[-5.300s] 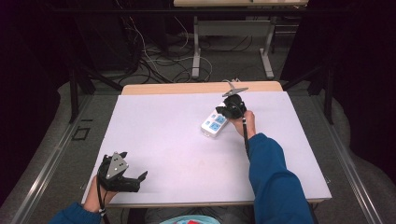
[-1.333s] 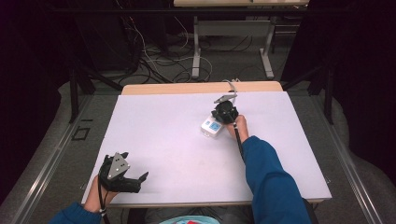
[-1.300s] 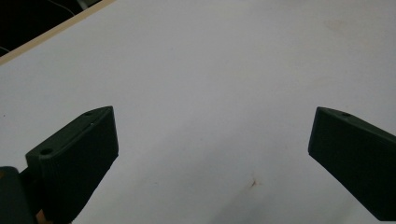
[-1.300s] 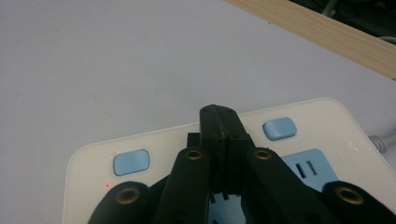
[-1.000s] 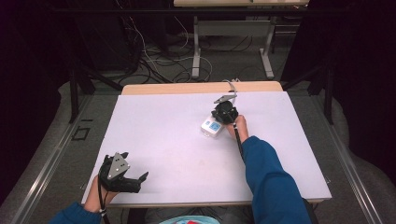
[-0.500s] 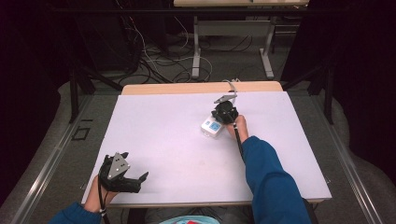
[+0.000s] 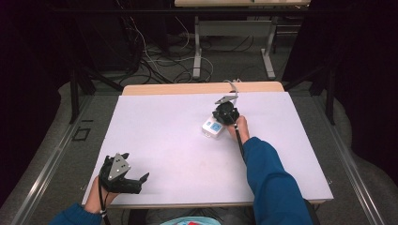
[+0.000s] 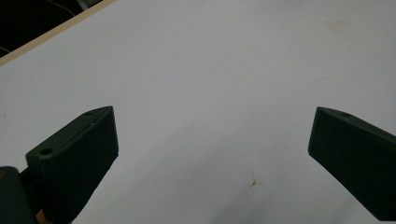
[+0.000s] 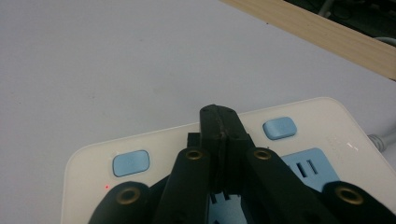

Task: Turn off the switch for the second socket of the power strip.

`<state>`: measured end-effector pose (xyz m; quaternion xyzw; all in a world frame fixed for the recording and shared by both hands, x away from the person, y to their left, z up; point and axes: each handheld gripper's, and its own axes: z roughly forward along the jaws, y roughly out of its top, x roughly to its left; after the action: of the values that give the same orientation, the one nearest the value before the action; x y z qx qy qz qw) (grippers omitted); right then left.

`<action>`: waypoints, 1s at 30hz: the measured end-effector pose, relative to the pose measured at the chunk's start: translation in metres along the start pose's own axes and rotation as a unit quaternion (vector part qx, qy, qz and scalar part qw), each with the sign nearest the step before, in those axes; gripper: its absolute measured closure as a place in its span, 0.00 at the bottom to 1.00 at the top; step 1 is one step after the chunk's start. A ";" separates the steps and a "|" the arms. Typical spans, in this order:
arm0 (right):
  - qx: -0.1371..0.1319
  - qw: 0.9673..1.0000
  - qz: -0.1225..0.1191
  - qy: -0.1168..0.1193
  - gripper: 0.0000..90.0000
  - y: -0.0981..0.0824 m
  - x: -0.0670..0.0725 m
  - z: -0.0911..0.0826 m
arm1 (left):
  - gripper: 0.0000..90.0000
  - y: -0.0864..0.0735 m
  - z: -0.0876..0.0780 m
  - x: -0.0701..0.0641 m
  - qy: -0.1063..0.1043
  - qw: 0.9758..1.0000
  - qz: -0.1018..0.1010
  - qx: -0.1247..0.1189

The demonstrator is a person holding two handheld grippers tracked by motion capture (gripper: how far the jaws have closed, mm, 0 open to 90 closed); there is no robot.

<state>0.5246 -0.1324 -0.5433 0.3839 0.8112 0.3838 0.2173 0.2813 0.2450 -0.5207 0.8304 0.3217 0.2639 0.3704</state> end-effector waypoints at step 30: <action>0.003 1.000 -0.008 -0.008 1.00 0.002 0.003 0.000 | 0.02 0.000 -0.001 0.000 0.002 1.000 0.002 0.000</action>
<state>0.5230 -0.1291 -0.5420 0.3811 0.8137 0.3761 0.2260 0.2809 0.2453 -0.5201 0.8305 0.3210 0.2664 0.3691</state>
